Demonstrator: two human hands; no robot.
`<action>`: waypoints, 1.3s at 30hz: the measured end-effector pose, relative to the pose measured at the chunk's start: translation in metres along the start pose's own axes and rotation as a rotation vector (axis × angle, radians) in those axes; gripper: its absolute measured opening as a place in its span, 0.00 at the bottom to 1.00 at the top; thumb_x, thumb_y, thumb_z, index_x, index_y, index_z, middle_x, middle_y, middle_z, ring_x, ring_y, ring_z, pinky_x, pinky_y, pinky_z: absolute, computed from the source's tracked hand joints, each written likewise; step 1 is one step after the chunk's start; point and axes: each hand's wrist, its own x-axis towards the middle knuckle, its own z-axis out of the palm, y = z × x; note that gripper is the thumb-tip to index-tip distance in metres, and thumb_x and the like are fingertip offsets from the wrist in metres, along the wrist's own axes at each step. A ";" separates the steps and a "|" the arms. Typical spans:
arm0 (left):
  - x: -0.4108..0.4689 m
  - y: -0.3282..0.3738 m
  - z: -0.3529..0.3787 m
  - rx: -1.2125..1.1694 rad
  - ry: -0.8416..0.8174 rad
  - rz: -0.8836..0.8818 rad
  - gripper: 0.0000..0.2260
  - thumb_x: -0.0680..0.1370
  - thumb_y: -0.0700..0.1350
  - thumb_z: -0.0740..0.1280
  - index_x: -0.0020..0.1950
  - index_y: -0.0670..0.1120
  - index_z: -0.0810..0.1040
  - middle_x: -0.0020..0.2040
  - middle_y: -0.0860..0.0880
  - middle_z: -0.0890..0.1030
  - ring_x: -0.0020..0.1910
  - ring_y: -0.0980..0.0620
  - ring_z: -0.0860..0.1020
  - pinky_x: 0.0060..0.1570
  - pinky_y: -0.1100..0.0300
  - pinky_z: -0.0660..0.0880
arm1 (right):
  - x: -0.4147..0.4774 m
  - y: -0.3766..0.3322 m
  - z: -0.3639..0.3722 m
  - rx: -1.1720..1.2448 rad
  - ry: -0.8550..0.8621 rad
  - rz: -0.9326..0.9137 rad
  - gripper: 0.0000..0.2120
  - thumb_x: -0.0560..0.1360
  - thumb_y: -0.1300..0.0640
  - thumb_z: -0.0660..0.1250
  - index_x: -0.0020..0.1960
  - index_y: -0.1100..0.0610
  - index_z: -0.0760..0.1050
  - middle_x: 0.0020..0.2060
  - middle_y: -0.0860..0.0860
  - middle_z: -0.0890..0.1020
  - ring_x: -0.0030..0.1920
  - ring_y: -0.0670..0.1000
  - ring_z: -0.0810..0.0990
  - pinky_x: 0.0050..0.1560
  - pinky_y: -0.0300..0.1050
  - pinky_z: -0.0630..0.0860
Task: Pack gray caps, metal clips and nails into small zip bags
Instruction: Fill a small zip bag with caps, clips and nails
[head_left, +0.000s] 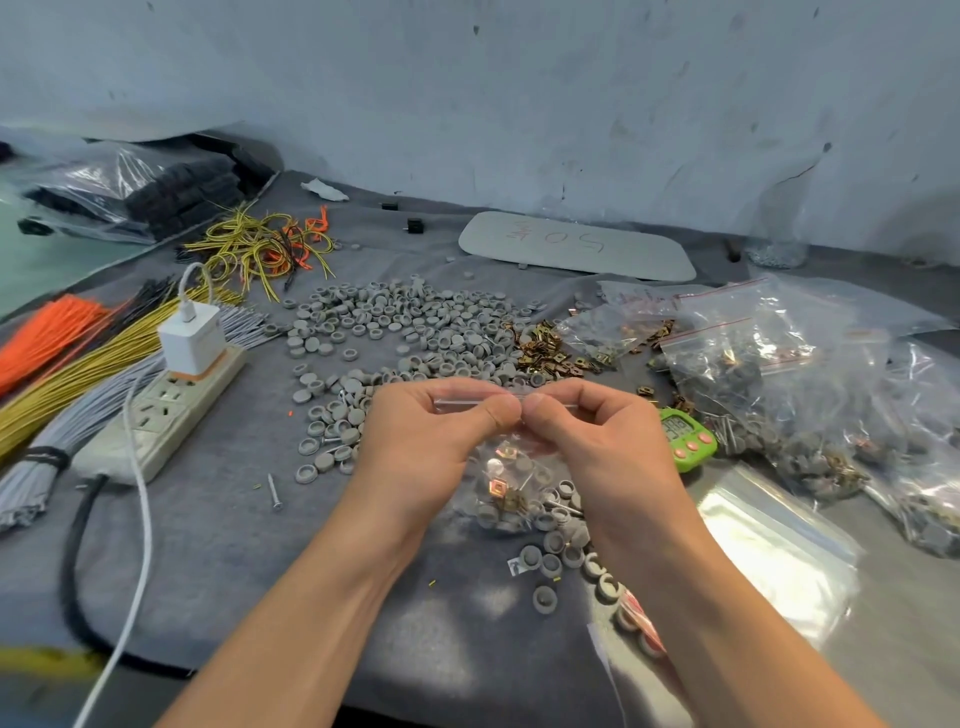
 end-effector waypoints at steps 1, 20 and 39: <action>0.000 0.001 0.000 -0.003 0.002 0.000 0.03 0.72 0.36 0.78 0.43 0.42 0.88 0.41 0.43 0.88 0.42 0.48 0.87 0.41 0.64 0.80 | 0.000 -0.001 -0.001 -0.002 -0.008 0.016 0.08 0.75 0.65 0.75 0.38 0.57 0.85 0.35 0.55 0.86 0.35 0.49 0.84 0.39 0.38 0.79; 0.001 -0.001 -0.007 0.105 0.055 -0.013 0.07 0.67 0.37 0.81 0.37 0.47 0.88 0.37 0.47 0.87 0.36 0.53 0.85 0.36 0.67 0.78 | -0.001 -0.005 -0.012 -0.111 0.012 -0.002 0.07 0.70 0.70 0.75 0.42 0.60 0.85 0.34 0.57 0.86 0.34 0.49 0.82 0.40 0.37 0.79; 0.001 -0.001 -0.007 0.052 0.001 0.011 0.07 0.64 0.42 0.81 0.40 0.49 0.89 0.39 0.45 0.88 0.38 0.51 0.87 0.38 0.66 0.79 | -0.002 -0.005 -0.009 -0.111 0.000 -0.032 0.04 0.74 0.66 0.76 0.41 0.60 0.86 0.32 0.56 0.86 0.32 0.49 0.83 0.38 0.37 0.79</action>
